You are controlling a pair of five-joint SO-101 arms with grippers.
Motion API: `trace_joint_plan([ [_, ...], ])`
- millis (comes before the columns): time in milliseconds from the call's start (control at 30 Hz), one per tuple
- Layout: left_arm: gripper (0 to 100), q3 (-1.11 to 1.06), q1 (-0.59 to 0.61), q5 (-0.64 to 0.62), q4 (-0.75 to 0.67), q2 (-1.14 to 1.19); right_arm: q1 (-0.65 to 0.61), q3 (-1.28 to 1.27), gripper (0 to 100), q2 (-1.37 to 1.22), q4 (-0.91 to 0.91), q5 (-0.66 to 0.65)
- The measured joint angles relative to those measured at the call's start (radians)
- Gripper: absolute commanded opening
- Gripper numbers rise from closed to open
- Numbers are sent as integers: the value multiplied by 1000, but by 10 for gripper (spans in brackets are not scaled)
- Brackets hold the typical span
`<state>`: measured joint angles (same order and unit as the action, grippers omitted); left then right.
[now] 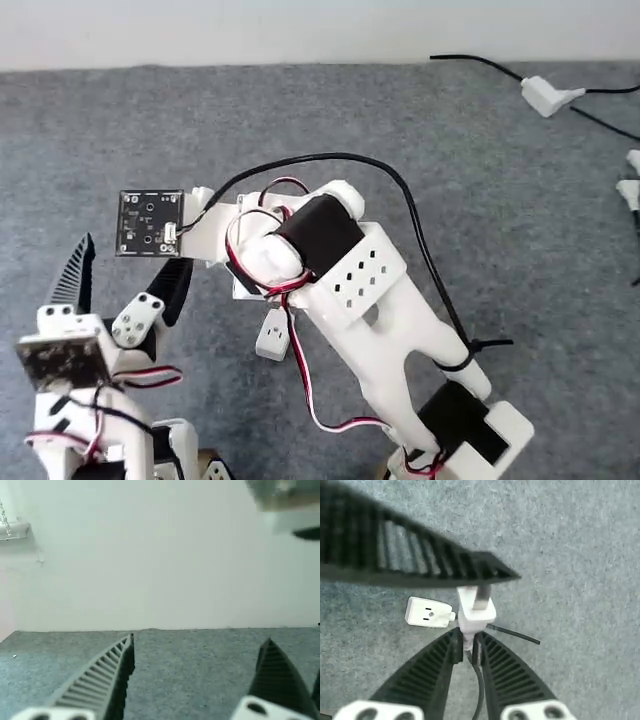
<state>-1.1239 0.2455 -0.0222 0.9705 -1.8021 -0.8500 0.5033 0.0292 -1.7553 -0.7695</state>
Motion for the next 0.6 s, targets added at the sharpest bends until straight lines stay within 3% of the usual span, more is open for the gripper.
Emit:
trace_joint_plan([
  [267,374,98,0,9,48,0,0,0,8,0,0,0],
  [600,374,43,-40,18,48,0,0,0,8,0,0,0],
])
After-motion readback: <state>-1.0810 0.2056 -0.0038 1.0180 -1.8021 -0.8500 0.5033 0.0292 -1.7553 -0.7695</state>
